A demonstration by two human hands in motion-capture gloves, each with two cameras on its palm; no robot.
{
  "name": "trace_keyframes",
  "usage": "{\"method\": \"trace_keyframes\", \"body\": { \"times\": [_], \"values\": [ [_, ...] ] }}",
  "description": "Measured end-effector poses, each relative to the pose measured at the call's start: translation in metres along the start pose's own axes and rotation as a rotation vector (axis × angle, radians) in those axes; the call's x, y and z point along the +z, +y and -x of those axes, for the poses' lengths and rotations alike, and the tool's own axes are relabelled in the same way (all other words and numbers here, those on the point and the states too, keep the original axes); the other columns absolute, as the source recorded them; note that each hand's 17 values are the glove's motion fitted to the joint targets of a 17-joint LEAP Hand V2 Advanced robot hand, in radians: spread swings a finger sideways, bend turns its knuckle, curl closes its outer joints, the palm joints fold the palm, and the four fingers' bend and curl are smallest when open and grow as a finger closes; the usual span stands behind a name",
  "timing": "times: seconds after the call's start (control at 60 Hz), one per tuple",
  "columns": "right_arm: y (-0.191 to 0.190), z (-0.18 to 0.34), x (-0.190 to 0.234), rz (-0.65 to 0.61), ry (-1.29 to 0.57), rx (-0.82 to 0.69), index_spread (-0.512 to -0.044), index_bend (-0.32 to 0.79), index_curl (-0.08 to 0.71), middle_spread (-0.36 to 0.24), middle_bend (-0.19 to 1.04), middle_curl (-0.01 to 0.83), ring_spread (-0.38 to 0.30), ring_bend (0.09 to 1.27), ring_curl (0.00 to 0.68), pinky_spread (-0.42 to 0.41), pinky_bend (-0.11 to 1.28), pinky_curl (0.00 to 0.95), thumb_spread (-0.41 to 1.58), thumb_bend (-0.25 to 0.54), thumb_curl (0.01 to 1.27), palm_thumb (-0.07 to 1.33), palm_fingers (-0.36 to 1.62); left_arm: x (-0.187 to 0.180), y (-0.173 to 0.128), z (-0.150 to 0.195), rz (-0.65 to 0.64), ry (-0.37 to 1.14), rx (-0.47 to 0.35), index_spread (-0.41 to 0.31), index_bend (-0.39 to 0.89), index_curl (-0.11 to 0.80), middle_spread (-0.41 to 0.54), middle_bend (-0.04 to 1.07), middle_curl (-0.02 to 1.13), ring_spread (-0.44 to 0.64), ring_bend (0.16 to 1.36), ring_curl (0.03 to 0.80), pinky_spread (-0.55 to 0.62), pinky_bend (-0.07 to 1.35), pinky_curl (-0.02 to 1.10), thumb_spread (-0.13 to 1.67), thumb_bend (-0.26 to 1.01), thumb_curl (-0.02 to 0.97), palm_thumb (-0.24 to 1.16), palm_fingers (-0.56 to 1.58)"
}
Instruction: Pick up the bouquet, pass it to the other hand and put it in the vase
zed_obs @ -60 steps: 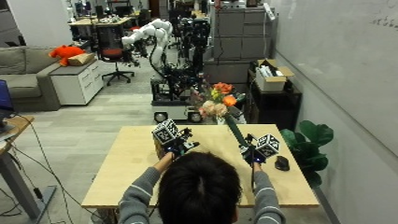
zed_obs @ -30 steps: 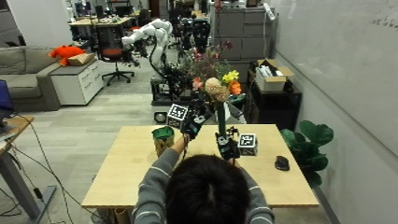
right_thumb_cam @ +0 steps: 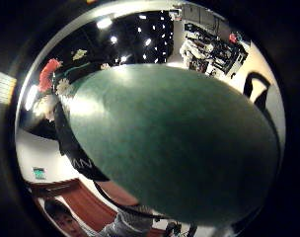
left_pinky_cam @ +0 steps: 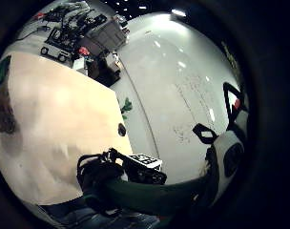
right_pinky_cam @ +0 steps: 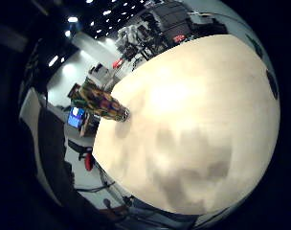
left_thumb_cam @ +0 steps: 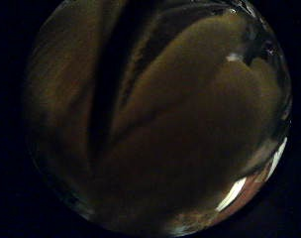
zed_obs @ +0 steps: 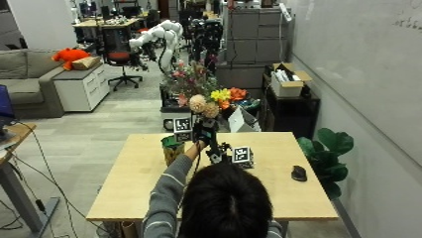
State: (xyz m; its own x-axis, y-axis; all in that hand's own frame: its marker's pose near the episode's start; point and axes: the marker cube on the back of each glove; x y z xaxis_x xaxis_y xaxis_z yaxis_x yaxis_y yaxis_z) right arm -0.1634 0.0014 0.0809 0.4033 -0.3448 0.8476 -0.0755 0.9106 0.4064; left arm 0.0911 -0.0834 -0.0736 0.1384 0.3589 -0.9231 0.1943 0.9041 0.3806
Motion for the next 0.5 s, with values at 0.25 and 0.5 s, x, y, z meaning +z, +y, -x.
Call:
{"method": "trace_keyframes", "body": {
  "times": [0.25,0.5],
  "values": [
    [0.009,-0.008,-0.015,0.173,-0.076,0.046,-0.242,0.1,0.41,-0.149,0.47,0.495,-0.193,0.71,0.454,-0.208,0.67,0.444,1.03,-0.069,0.45,0.62,0.73,-0.074,-0.051,-0.068,-0.188,-0.193,0.162,-0.359,0.51,0.522,-0.368,0.73,0.56,-0.39,0.76,0.444,-0.41,0.62,0.47,1.03,-0.01,0.502,0.66,1.45],
    [0.01,-0.053,-0.04,0.125,0.01,0.076,-0.241,0.1,0.324,-0.146,0.37,0.463,-0.204,0.59,0.404,-0.151,0.56,0.371,1.04,-0.03,0.41,0.55,0.85,-0.154,-0.098,-0.126,-0.426,-0.299,0.251,-0.369,0.54,0.562,-0.37,0.76,0.57,-0.38,0.79,0.455,-0.41,0.65,0.48,1.05,-0.02,0.53,0.65,1.43]
  ]
}}
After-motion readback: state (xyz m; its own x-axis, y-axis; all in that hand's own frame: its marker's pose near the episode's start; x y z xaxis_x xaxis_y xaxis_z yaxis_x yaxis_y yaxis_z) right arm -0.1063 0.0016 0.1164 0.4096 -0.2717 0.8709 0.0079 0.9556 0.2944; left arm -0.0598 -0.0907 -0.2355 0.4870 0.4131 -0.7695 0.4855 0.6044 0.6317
